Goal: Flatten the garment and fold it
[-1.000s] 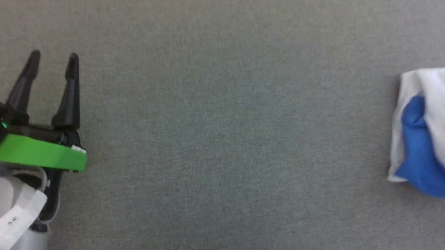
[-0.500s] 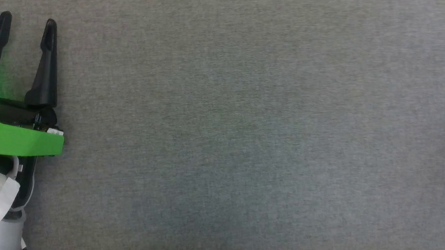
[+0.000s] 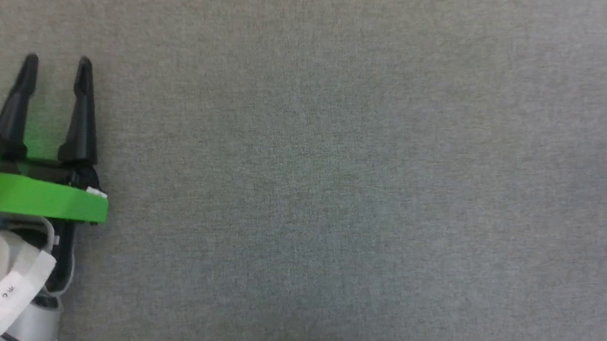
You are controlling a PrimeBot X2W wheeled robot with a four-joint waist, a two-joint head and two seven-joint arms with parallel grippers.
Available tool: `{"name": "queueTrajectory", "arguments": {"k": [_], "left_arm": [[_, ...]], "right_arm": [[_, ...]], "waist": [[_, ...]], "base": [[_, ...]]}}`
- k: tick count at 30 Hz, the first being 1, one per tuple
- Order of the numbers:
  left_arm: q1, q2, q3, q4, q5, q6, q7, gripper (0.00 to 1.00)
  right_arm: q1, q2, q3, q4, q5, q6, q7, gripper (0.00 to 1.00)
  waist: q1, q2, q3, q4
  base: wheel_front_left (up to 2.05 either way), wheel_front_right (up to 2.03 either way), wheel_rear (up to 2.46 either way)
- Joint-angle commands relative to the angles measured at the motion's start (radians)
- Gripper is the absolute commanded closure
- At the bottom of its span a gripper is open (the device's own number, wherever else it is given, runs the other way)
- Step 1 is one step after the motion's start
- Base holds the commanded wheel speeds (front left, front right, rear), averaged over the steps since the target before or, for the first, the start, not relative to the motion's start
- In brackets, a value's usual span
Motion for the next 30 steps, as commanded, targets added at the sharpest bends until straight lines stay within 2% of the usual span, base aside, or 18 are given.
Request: {"name": "queueTrajectory", "arguments": {"k": [1,6,10,18,20,25,30], "left_arm": [[0.013,-0.007,-0.001,0.012,-0.007,0.006,-0.010,0.00],[0.041,-0.040,0.008,0.074,-0.020,0.025,-0.042,0.00],[0.076,-0.064,0.018,0.106,-0.023,0.046,-0.059,0.00],[0.146,-0.091,0.038,0.133,-0.012,0.086,-0.076,0.00],[0.154,-0.098,0.038,0.134,-0.008,0.096,-0.078,0.00],[0.163,-0.109,0.028,0.143,0.005,0.110,-0.081,0.00],[0.165,-0.121,0.019,0.156,0.026,0.134,-0.083,0.00]], "right_arm": [[-0.025,0.014,0.015,-0.018,0.022,-0.002,-0.020,0.00],[-0.059,0.103,0.096,-0.090,0.082,-0.002,-0.113,0.00],[-0.046,0.229,0.156,-0.150,0.104,-0.002,-0.200,0.00],[0.105,0.453,0.202,-0.212,0.107,-0.002,-0.412,0.00],[0.153,0.489,0.207,-0.223,0.097,-0.002,-0.462,0.00],[0.282,0.524,0.209,-0.231,0.105,-0.002,-0.575,0.00],[0.413,0.526,0.276,-0.178,0.177,-0.002,-0.648,0.00]], "waist": [[-0.0001,0.0062,-0.111,0.009],[-0.0001,0.0062,-0.242,0.028],[-0.0001,0.0062,-0.333,0.048],[-0.0001,0.0062,-0.469,0.081],[-0.0001,0.0062,-0.494,0.093],[-0.0001,0.0062,-0.534,0.119],[-0.0001,0.0062,-0.555,0.143]], "base": [[0.00,0.00,0.00],[0.00,0.00,0.00],[0.00,0.00,0.00],[0.00,0.00,0.00],[0.00,0.00,0.00],[0.00,0.00,0.00],[0.00,0.00,0.00]]}}
